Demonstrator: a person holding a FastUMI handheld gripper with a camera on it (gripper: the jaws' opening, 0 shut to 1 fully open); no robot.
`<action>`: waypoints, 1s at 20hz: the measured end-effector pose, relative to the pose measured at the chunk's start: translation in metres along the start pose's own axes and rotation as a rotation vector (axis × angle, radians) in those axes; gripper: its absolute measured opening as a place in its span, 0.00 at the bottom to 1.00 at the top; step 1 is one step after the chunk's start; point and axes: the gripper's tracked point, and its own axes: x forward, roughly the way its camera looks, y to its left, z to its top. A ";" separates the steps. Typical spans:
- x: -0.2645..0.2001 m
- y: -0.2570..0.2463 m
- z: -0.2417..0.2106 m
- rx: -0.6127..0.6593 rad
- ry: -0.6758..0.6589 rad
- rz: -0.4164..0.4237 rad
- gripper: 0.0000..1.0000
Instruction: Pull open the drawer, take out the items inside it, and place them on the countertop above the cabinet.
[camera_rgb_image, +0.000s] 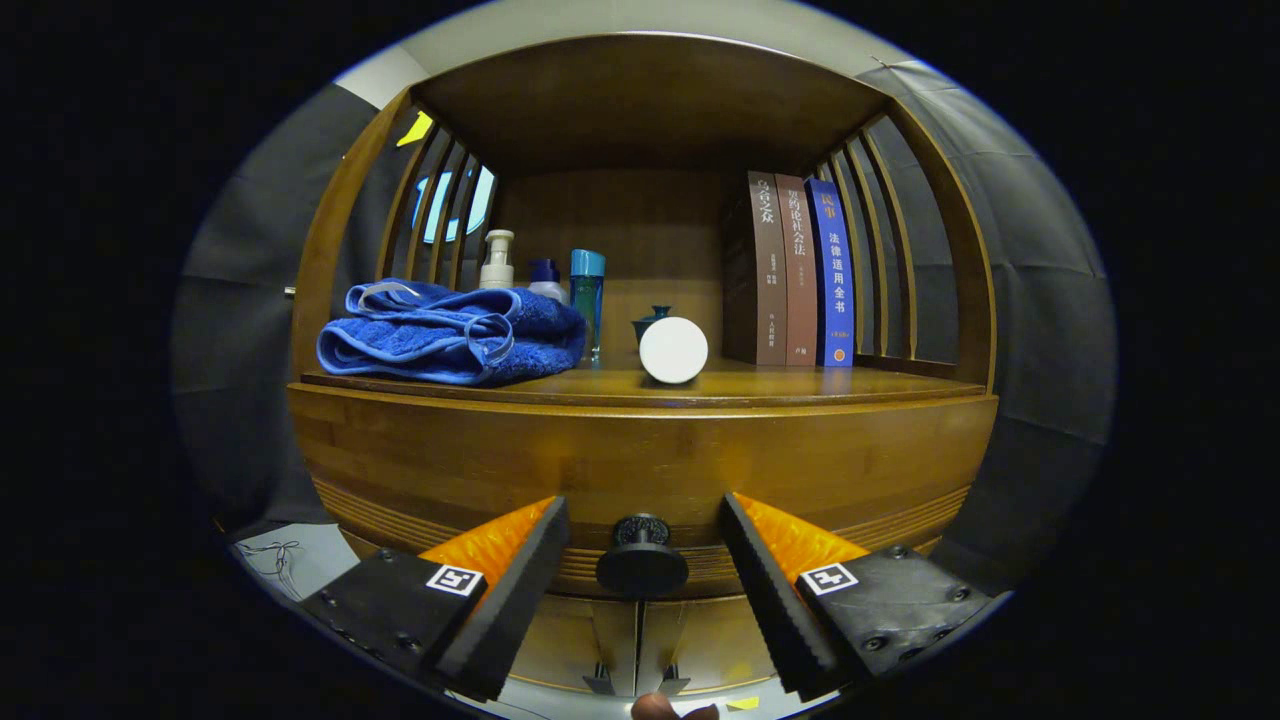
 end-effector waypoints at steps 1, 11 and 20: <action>0.001 0.000 0.000 -0.008 -0.007 0.001 0.99; -0.069 -0.023 0.049 0.019 -0.021 -0.018 0.99; -0.191 -0.022 0.137 -0.029 -0.052 0.022 0.99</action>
